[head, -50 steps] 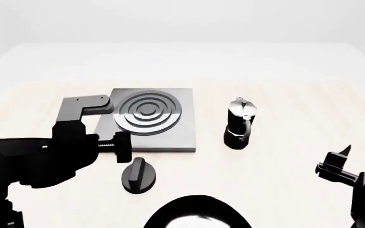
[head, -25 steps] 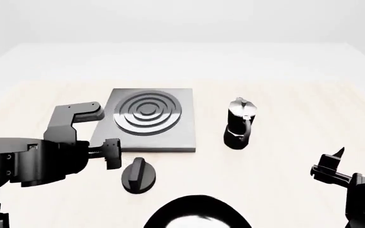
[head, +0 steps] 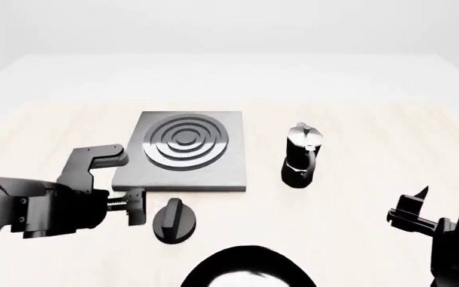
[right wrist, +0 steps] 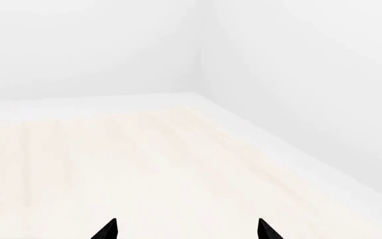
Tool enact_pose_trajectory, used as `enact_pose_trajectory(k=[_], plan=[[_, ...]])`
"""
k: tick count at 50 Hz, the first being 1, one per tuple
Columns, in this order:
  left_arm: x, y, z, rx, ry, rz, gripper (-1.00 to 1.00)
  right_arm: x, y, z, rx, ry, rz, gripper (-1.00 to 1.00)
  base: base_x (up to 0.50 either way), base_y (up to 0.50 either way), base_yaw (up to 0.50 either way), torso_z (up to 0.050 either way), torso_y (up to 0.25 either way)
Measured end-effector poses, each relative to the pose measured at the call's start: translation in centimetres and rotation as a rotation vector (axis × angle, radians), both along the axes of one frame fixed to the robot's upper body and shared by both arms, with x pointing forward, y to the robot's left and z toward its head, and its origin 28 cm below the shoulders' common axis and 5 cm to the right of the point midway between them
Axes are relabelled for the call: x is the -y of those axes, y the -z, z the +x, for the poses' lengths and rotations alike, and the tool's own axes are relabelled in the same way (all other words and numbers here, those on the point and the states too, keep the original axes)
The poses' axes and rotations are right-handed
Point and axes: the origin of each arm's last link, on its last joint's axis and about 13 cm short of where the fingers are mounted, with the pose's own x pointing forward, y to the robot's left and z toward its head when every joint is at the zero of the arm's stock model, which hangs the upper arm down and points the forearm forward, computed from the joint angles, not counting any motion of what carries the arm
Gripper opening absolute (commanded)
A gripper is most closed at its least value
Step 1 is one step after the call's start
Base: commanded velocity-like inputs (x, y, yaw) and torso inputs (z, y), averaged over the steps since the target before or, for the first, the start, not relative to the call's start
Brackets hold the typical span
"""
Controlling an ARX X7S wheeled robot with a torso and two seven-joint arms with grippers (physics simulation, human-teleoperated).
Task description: Turn on the stove and put the frying pan on it.
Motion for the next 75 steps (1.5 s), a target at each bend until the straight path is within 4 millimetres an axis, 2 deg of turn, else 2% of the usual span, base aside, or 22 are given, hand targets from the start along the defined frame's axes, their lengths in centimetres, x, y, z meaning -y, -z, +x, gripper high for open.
enact_pose_trajectory(k=[16,53,75], plan=[[-0.5,1.6,0.7,-0.020,0.074,0.005,1.00,-0.1,0.0,0.0,-0.003,-0.007,-0.002,1.00,0.00,0.00,0.00,0.000,0.000],[0.7,4.9,3.1,-0.070,0.145,-0.002,1.00,-0.1,0.1,-0.2,-0.007,-0.016,0.002,1.00,0.00,0.00,0.00,0.000,0.000],[0.9,4.7,3.4,-0.081,0.195,0.018,1.00,-0.2,-0.1,-0.3,-0.001,-0.020,0.001,1.00,0.00,0.00,0.00,0.000,0.000]])
